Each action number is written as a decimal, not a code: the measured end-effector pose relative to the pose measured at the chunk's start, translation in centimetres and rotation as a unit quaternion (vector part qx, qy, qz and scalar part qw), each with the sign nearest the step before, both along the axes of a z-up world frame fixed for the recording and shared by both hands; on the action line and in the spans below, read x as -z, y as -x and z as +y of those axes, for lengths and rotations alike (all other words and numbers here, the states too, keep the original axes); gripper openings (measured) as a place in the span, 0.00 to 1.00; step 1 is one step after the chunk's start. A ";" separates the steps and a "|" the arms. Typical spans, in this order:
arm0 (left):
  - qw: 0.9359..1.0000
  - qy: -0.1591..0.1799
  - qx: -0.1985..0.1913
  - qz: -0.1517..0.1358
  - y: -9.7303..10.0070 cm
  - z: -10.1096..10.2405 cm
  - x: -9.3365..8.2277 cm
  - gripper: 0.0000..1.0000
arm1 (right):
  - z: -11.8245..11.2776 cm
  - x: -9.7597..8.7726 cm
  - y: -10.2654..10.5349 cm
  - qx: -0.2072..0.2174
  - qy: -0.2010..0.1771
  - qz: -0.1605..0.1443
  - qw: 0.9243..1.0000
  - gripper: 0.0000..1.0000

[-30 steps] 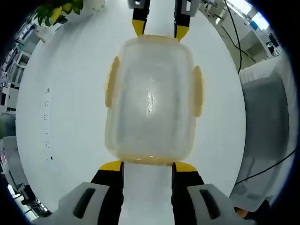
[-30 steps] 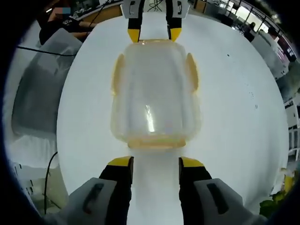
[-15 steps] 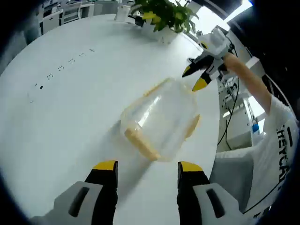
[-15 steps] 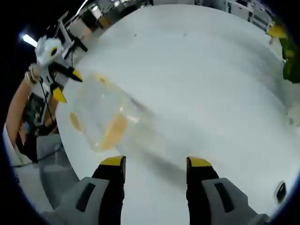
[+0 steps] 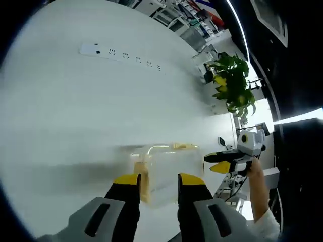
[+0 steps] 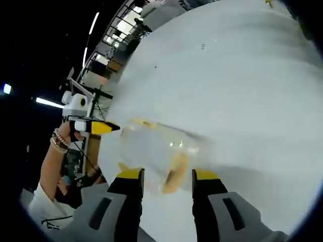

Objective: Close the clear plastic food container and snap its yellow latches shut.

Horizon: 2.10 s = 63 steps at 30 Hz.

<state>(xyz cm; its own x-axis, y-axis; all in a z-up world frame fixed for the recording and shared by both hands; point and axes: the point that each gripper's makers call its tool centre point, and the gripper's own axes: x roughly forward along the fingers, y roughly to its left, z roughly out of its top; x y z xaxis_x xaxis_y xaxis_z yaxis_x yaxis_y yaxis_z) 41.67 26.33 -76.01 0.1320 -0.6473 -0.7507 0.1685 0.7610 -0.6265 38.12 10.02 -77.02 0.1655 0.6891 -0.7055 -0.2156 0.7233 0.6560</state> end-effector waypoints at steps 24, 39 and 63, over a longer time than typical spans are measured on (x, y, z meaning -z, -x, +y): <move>0.993 -0.086 0.074 0.021 2.4 0.0 2.2 0.13 | 0.6 1.4 -0.1 -0.041 0.056 -0.005 0.998 0.24; 0.993 -0.100 0.051 0.032 2.4 0.1 2.2 0.12 | 0.7 1.4 -0.3 -0.039 0.055 -0.006 0.998 0.22; 0.996 -0.053 0.023 0.063 2.8 -0.1 2.7 0.10 | 1.4 1.7 -2.0 -0.041 0.054 0.000 0.998 0.21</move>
